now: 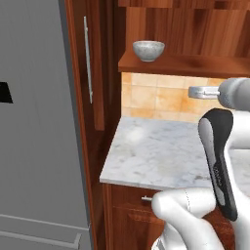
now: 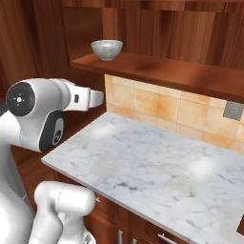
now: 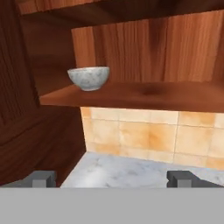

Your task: Take the smaller bowl and place it next to the appetizer plate on the dining counter , and place the larger bowl next to the plate with cooked food.

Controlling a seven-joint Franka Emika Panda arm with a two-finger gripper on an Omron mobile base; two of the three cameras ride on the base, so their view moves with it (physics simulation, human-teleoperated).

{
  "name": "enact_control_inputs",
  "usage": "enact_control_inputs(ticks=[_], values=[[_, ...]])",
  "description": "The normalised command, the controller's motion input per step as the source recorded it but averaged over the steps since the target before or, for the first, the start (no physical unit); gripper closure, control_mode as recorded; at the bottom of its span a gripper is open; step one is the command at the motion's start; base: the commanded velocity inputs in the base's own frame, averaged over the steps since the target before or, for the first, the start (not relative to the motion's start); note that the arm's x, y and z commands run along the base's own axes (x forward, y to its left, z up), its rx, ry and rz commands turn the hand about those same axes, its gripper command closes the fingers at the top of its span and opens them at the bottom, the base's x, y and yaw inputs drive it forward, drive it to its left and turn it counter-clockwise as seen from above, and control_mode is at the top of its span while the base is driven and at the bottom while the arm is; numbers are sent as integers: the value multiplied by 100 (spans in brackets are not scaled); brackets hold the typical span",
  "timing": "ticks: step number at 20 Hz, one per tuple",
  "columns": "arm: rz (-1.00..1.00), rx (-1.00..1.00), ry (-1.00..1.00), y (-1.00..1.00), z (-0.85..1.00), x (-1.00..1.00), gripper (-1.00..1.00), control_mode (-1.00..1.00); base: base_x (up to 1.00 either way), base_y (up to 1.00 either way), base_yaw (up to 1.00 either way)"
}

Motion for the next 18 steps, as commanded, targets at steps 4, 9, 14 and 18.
enact_control_inputs(ticks=[4,9,14,18], values=[[0,40,22,-7,29,-15,-100,-100,0,0,0],[-1,21,2,3,3,0,-100,-100,0,0,0],[-13,18,-1,14,0,15,-100,-100,0,0,0],[-20,3,-5,19,3,22,-100,-100,0,0,0]])
